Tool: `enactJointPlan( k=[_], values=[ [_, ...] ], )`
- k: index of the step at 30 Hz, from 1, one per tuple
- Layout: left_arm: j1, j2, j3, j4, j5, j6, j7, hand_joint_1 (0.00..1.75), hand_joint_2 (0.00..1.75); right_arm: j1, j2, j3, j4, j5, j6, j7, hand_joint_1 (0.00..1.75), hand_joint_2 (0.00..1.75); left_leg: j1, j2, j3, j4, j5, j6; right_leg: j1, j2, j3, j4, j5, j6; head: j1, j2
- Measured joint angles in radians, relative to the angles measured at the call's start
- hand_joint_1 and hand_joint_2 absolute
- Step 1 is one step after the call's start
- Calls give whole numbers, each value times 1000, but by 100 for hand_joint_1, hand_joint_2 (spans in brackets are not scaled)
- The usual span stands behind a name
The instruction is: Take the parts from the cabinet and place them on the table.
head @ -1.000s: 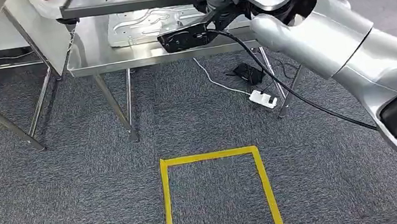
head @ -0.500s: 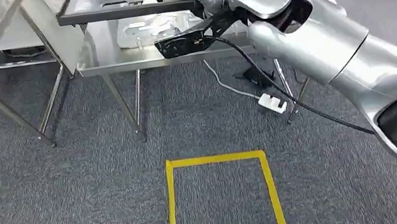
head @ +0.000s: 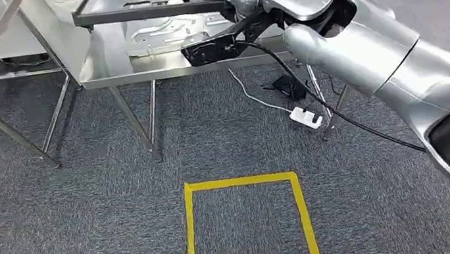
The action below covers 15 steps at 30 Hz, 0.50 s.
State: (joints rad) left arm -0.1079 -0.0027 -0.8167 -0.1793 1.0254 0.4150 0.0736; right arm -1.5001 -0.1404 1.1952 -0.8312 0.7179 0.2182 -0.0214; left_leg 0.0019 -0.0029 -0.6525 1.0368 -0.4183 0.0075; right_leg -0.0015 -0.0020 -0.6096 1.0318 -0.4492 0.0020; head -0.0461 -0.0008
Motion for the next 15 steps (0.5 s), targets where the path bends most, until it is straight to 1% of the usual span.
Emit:
enactJointPlan(
  k=[1, 2, 3, 4, 5, 6, 7, 8, 9, 10, 11, 12, 13, 14, 15],
  values=[
    [1, 0, 0, 0, 0, 0, -2, 0, 175, 2, 0, 0, 1, 1, 0, -1, 175, 175, -2, -2, -1, -3, 0, 0, 0, -2, 2, -1, 0, 3, 0, 0],
    [1, 0, 0, 0, 0, -2, -3, 0, 175, 2, 1, 0, 2, 1, 0, -3, 175, 175, -2, -3, -1, -3, 0, 3, -2, -3, 4, -7, 2, 8, -1, 0],
    [1, 0, 0, 0, 0, -2, -4, 0, 175, -1, 1, 0, 2, 2, 0, -3, 175, 175, 4, -2, 5, -15, 4, 10, 4, -2, 7, -7, 0, 15, 0, 0],
    [3, -1, 0, 0, 0, -2, -5, 0, 175, -3, 1, 0, 3, 2, 0, -3, 175, 175, 9, -1, 15, -25, 9, 14, 1, -1, -1, 9, -14, 20, 0, 0],
    [3, 0, 0, 0, 0, -4, -6, 0, 175, -8, 0, 0, 3, 2, 0, -3, 175, 175, 11, 0, 18, -28, 9, 20, 0, 1, -21, 53, -41, 24, 4, 0],
    [3, 0, 0, 0, 0, -4, -6, 0, 175, -11, 0, 0, 4, 3, 1, -3, 175, 175, 11, 0, 18, -28, 8, 23, -1, 2, -54, 121, -74, 26, 5, 0],
    [2, 0, 0, 0, 0, -4, -7, 0, 175, -9, 0, 0, 5, 3, 1, -3, 175, 175, 11, 0, 19, -28, 6, 24, -3, 1, -99, 210, -110, 29, 4, 0],
    [-1, 0, 0, 0, 0, -4, -7, 0, 175, -6, 0, 0, 5, 3, 1, -6, 175, 175, 11, -1, 19, -27, 5, 26, -5, 1, -133, 272, -130, 32, 5, 0],
    [-2, 0, 0, 0, 0, -4, -8, 0, 175, -2, 0, 0, 5, 3, 1, -6, 175, 175, 11, -1, 19, -26, 4, 26, -9, 1, -154, 304, -129, 36, 5, 0],
    [-1, 0, 0, 0, 0, -4, -8, 0, 175, -1, 0, 0, 6, 3, 1, -6, 175, 175, 13, -5, 20, -23, 2, 24, -13, 1, -147, 279, -99, 38, 5, 0],
    [-1, 0, 0, 0, 0, -4, -8, 0, 175, -2, 0, 0, 7, 3, 1, -6, 175, 175, 14, -7, 20, -19, 0, 20, -16, 1, -121, 220, -60, 38, 5, 0],
    [1, 0, 0, 0, 0, -5, -8, 0, 175, -4, 0, 0, 8, 3, 1, -6, 175, 175, 16, -10, 21, -13, -5, 16, -18, 1, -78, 127, -12, 38, 5, 0],
    [2, 0, 0, 0, 0, -5, -8, 0, 175, -6, 0, 0, 8, 3, 1, -6, 175, 175, 18, -12, 20, -6, -10, 9, -20, 1, -36, 38, 26, 38, 5, 0],
    [2, 0, 0, 0, 0, -5, -8, 0, 175, -8, 0, 0, 8, 3, 1, -6, 175, 175, 12, -13, 14, 1, -15, 2, -15, 5, -18, 11, 9, 37, 6, 0],
    [1, 0, 0, 0, 0, -5, -8, 0, 175, -8, 2, 0, 8, 3, 1, -6, 175, 175, 11, -15, 13, 4, -15, -3, -14, 6, -21, 8, 14, 28, 4, 0]
  ],
)
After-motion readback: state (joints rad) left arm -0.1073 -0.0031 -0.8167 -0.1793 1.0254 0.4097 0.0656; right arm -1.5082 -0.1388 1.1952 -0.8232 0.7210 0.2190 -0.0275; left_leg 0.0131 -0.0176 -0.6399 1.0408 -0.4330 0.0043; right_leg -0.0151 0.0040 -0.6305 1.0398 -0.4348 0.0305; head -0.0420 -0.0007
